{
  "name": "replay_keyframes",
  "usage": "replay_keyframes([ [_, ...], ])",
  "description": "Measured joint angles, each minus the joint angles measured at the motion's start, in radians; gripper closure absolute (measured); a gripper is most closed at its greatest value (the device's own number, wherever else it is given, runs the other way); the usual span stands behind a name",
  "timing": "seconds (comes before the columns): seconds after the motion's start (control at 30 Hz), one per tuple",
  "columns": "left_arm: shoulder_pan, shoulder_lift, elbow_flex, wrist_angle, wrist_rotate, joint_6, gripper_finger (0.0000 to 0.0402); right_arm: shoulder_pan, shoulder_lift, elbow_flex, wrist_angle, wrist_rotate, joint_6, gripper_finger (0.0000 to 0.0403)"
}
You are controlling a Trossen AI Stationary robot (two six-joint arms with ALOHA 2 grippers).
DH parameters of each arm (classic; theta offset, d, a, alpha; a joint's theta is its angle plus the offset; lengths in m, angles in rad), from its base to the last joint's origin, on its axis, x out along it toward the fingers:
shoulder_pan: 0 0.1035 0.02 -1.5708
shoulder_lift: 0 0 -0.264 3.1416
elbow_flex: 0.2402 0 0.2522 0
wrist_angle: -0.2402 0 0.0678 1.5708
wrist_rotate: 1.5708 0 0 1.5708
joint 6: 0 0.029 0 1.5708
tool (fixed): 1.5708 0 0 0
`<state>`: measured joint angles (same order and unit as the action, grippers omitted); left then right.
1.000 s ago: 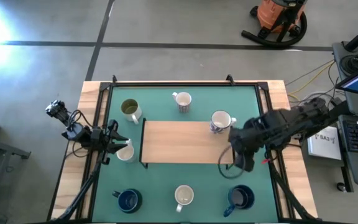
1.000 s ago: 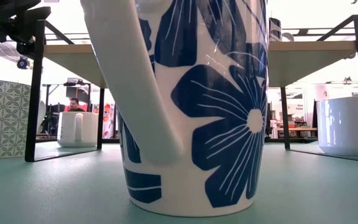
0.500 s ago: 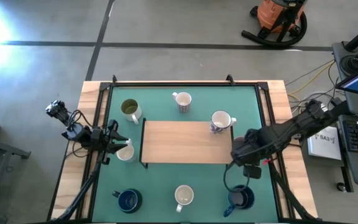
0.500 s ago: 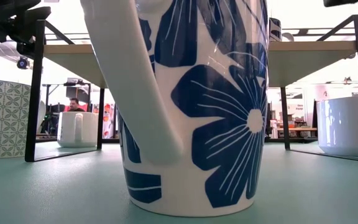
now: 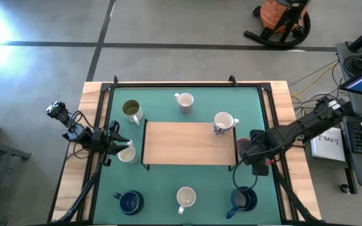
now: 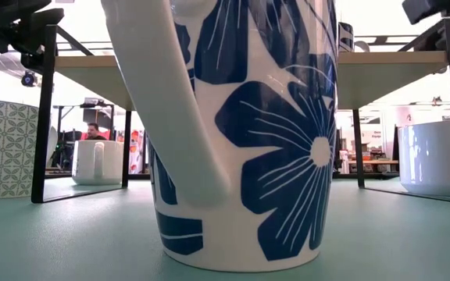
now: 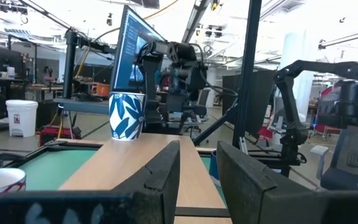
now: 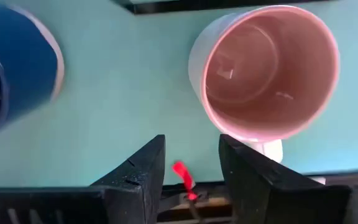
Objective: Place coffee mugs
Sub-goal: Put the white green mug on the shelf
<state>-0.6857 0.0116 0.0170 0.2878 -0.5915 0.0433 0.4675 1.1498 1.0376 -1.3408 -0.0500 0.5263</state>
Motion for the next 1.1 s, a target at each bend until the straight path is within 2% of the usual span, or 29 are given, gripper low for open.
replay_keyframes([
  [0.27, 0.000, 0.000, 0.000, 0.000, 0.000, 0.000, 0.0312, 0.000, -0.030, -0.124, 0.087, 0.013, -0.097, 0.0275],
  [0.47, 0.000, 0.000, 0.000, 0.000, 0.000, 0.000, 0.0312, 0.000, -0.029, -0.168, 0.108, 0.103, -0.146, 0.0269],
  [0.83, 0.000, 0.000, 0.000, 0.000, 0.000, 0.000, 0.0312, 0.000, -0.019, -0.238, 0.225, 0.101, -0.154, 0.0284],
  [0.97, 0.000, 0.000, 0.000, 0.000, 0.000, 0.000, 0.0312, 0.000, -0.019, -0.242, 0.225, 0.096, -0.153, 0.0304],
  [1.1, 0.000, 0.000, 0.000, 0.000, 0.000, 0.000, 0.0312, -0.001, -0.019, -0.242, 0.226, 0.071, -0.150, 0.0350],
])
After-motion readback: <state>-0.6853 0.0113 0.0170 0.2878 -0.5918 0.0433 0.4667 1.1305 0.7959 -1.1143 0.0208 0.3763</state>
